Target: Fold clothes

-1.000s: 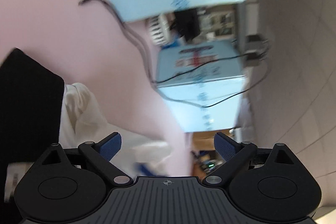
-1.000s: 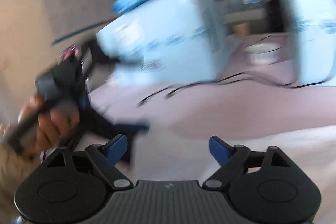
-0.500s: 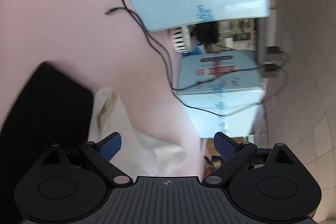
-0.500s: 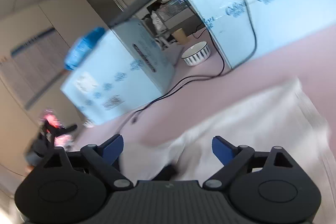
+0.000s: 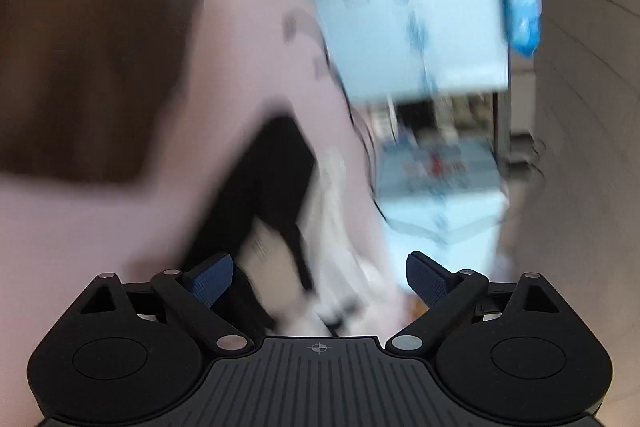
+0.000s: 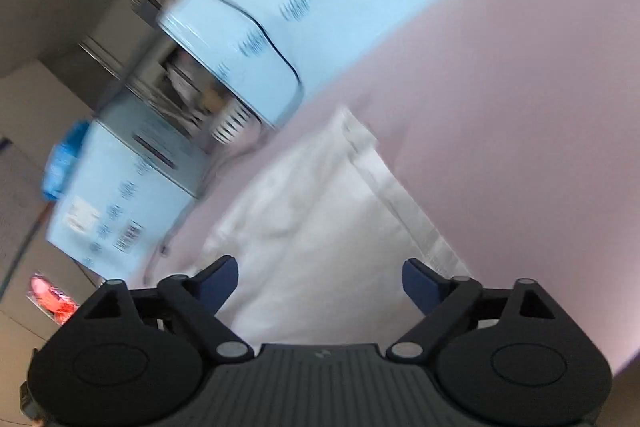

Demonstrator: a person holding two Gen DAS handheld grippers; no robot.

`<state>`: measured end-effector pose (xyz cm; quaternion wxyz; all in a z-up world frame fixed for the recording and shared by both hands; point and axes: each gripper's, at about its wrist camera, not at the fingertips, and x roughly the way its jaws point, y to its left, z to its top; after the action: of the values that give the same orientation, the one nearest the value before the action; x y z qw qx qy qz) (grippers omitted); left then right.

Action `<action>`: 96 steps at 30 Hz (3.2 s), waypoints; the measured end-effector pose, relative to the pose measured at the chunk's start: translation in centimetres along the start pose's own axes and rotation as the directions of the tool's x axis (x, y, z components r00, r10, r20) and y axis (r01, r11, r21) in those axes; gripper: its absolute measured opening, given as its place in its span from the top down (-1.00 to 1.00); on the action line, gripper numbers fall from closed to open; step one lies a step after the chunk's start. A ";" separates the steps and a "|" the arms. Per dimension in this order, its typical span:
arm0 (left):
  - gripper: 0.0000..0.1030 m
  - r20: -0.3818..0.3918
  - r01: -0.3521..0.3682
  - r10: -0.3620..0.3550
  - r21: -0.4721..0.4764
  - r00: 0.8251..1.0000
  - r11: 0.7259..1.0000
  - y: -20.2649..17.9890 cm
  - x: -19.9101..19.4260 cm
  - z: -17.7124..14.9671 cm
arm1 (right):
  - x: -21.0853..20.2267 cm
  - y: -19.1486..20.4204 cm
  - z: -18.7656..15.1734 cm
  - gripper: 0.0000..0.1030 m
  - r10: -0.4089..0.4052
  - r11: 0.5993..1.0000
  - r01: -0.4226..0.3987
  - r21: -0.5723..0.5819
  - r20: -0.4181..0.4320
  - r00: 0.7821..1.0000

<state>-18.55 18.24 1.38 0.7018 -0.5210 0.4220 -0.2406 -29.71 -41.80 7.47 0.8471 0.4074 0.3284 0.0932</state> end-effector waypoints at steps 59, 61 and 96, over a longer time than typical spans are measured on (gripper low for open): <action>0.75 0.123 -0.217 0.199 0.160 0.972 0.963 -1.5 -3.8 -3.7 | -0.6 -0.9 -5.4 0.85 -0.082 0.996 0.080 0.027 0.081 0.993; 0.66 0.004 -0.230 0.231 0.110 0.973 0.967 -0.2 -2.7 -3.8 | 0.0 -2.1 -5.5 0.82 -0.087 0.992 0.084 0.095 0.028 0.996; 0.77 0.090 -0.204 0.194 0.115 0.977 0.972 0.5 0.6 -5.1 | -0.1 -0.2 -6.9 0.94 0.052 0.993 -0.028 -0.117 0.212 0.976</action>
<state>-22.56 15.27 0.17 0.7693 -0.4404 0.4287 -0.1742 -34.17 -37.67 4.22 0.8971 0.3730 0.2212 0.0842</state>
